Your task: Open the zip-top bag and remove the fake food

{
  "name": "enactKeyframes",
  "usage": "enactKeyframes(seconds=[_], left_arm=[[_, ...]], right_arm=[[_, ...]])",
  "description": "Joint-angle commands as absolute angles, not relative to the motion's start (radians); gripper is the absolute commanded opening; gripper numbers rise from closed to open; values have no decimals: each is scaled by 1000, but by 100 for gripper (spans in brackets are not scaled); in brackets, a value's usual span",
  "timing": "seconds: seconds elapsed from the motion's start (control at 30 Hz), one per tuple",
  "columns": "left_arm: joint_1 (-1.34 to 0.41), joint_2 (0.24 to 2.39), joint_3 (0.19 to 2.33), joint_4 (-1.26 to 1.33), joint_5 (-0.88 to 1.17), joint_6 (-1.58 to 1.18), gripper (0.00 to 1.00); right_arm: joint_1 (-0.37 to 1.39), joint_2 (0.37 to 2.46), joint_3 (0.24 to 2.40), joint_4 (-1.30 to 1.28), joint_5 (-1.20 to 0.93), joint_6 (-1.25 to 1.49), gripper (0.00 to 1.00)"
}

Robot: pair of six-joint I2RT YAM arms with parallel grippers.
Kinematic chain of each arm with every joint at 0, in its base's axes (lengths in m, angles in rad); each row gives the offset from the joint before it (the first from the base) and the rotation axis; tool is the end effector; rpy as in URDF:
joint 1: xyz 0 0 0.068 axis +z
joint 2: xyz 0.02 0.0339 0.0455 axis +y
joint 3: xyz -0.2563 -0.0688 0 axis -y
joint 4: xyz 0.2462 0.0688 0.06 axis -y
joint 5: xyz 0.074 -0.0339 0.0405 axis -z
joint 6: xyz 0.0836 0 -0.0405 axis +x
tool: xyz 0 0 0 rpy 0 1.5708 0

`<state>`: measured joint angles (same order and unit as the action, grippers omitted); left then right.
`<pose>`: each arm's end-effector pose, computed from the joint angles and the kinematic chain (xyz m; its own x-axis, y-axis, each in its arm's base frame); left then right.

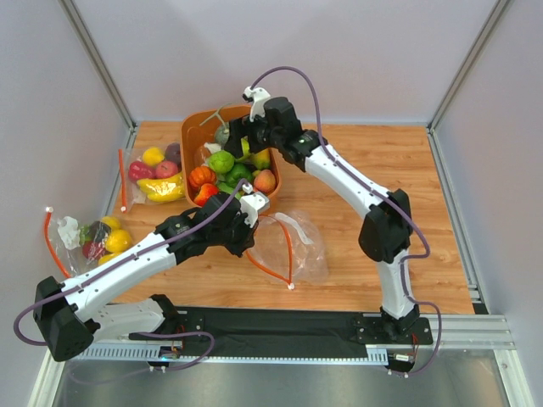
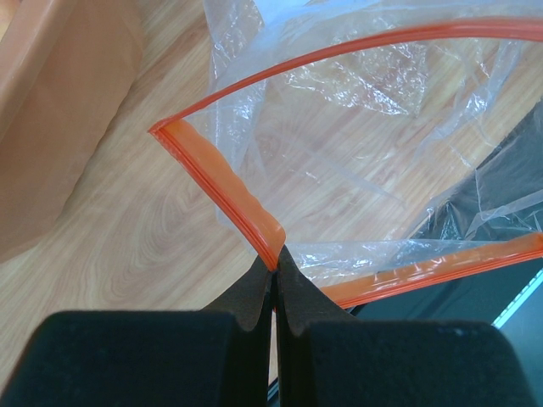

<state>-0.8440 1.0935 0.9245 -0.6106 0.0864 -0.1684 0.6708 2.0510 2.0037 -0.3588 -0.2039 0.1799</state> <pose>0.1720 -0.2043 0.2483 -0.5921 0.4147 -0.6910 0.6959 0.6955 -0.1790 0.4049 0.3429 0.3275 -0.4394 -0.1250 -0.8895 -0.6869 0.6849 0.2431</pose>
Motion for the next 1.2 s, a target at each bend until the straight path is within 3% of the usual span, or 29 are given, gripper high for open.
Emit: enactKeyframes(seconds=[0.0, 0.03, 0.13, 0.17, 0.33, 0.47, 0.7, 0.93, 1.17], left_arm=[[-847, 1066, 956, -611, 75, -146, 5], [-848, 1065, 957, -612, 68, -146, 8], [-848, 1049, 959, -618, 45, -140, 34], [-847, 1043, 959, -618, 37, -135, 49], [-847, 1000, 968, -647, 5, -118, 75], [-847, 963, 992, -730, -44, -149, 80], [-847, 777, 1015, -845, -170, -236, 81], [-847, 680, 1127, -861, -457, -245, 85], [-848, 689, 1221, -867, -526, -242, 87]], right_arm=[[667, 1820, 1887, -334, -79, 146, 95], [667, 1774, 1844, -333, -62, 146, 95], [667, 1604, 1663, -321, 14, 146, 95], [670, 1565, 1591, -339, 50, 144, 95], [669, 1358, 1445, -457, 208, 160, 95], [669, 1171, 1339, -555, 293, 172, 96], [669, 933, 1195, -670, 411, 210, 97], [669, 781, 1097, -724, 511, 235, 100], [669, 704, 1085, -745, 538, 252, 100]])
